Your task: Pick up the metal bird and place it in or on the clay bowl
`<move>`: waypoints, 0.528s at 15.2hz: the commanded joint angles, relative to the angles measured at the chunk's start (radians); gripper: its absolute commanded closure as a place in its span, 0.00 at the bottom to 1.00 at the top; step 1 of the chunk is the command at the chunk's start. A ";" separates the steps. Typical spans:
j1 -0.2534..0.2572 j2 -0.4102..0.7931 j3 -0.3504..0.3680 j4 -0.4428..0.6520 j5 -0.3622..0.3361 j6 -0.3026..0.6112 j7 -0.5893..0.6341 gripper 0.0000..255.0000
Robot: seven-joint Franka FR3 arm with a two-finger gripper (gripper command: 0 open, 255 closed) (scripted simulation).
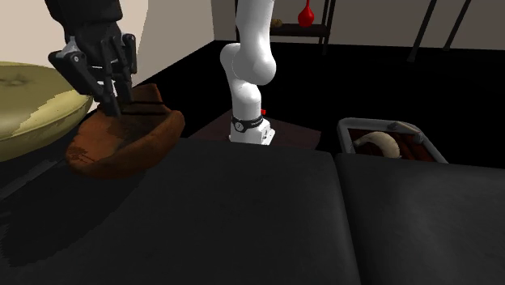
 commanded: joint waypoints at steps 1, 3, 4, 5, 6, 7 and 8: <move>0.000 -0.001 0.000 -0.010 0.001 0.010 0.000 1.00; 0.000 -0.001 0.000 -0.010 0.001 0.010 0.000 1.00; 0.000 -0.001 0.000 -0.010 0.001 0.010 0.000 1.00; 0.000 -0.001 0.000 -0.010 0.001 0.010 0.000 1.00; 0.000 -0.001 0.000 -0.010 0.001 0.010 0.000 1.00; 0.000 -0.001 0.000 -0.010 0.001 0.010 0.000 0.00; 0.000 -0.001 0.000 -0.010 0.001 0.010 0.000 0.00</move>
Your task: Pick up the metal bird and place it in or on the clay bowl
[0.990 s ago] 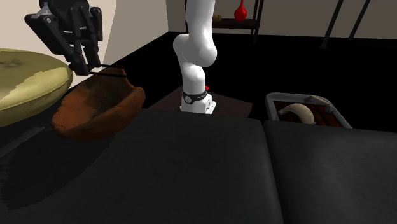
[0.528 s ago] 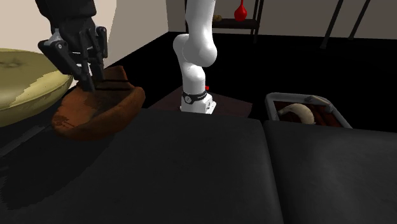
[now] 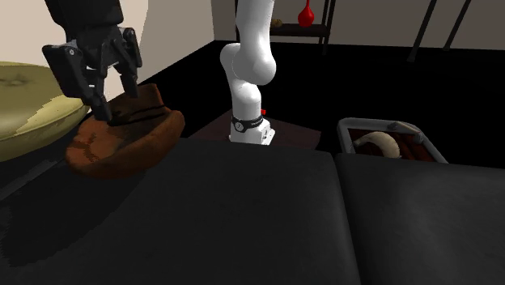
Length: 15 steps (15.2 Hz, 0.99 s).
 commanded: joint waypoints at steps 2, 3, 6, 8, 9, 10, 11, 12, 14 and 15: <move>0.000 0.000 0.000 0.000 0.000 0.000 0.000 0.00; 0.000 0.000 0.000 0.000 0.000 0.000 0.000 0.00; -0.002 0.004 -0.002 0.071 -0.003 -0.067 0.002 0.00; -0.004 0.013 -0.001 0.140 -0.009 -0.128 0.006 0.00; -0.003 0.013 -0.001 0.140 -0.009 -0.128 0.006 0.00; -0.004 0.013 -0.002 0.139 -0.008 -0.128 0.006 0.00; -0.003 0.013 -0.001 0.140 -0.009 -0.128 0.006 0.00; -0.003 0.013 -0.001 0.140 -0.009 -0.128 0.006 0.00; -0.003 0.013 -0.001 0.140 -0.009 -0.128 0.006 0.00; -0.003 0.013 -0.001 0.140 -0.009 -0.128 0.006 0.00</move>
